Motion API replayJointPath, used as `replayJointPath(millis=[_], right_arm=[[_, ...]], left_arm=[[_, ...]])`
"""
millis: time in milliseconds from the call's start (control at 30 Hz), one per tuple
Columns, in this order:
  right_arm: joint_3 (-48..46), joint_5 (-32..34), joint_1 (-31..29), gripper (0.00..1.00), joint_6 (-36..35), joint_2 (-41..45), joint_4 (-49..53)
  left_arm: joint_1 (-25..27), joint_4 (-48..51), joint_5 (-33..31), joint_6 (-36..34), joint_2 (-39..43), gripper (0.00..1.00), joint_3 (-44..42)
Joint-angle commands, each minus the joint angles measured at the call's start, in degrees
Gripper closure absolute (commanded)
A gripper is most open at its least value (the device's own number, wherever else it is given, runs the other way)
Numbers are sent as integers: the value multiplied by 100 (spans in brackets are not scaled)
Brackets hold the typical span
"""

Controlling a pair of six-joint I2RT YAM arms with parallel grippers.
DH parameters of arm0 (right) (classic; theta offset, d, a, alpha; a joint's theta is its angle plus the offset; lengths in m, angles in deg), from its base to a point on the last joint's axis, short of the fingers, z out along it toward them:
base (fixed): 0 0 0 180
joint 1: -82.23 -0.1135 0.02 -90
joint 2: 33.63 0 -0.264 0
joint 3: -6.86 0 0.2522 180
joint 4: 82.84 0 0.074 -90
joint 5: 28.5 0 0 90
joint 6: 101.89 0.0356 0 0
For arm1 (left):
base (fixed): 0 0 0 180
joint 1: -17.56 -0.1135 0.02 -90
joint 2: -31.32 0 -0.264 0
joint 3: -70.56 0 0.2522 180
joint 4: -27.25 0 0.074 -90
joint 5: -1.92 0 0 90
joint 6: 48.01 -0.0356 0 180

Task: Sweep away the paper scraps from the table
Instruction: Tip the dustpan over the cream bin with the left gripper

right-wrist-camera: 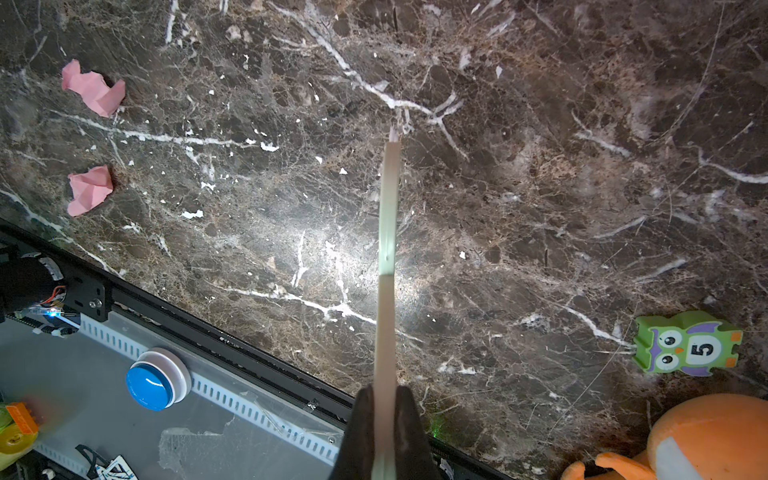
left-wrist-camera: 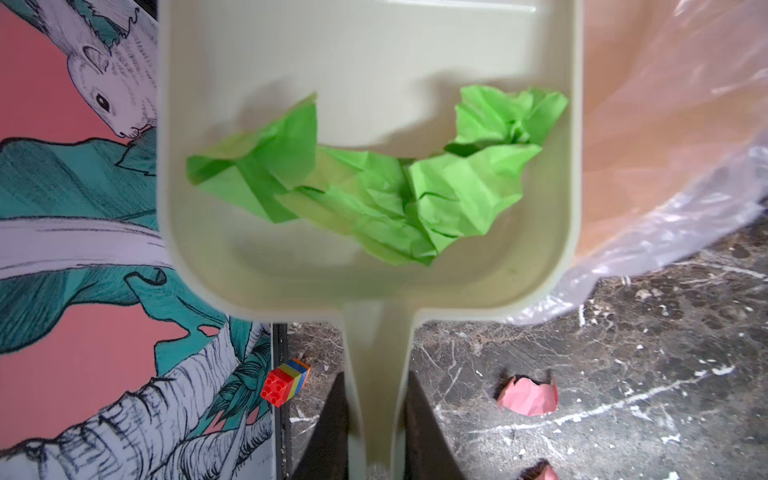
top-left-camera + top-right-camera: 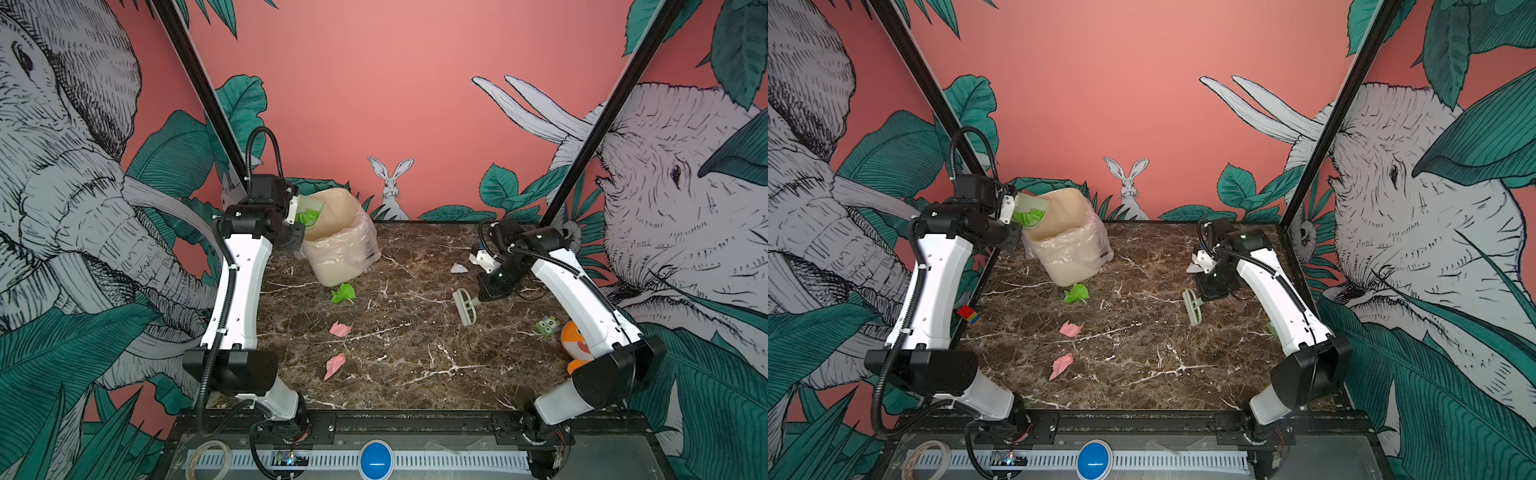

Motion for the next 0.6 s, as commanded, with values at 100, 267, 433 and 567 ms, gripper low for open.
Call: replayJointPath(millis=[100,267,433,567], right_arm=[[108,-42,13,100,-52,39,144],[173,-59,13,100,-70,-15,170],[230,-92,13,100,-85,-93,179],[295,-81,18,100,-120,-125,231]], left_arm=[[-4,337,-419,-331,-546,84,583],[186,402,-700,-537,-783,84,877],[579,390,-1453,-837,-910,84,839],[763,315,-2101,-1042,-973,84,706]])
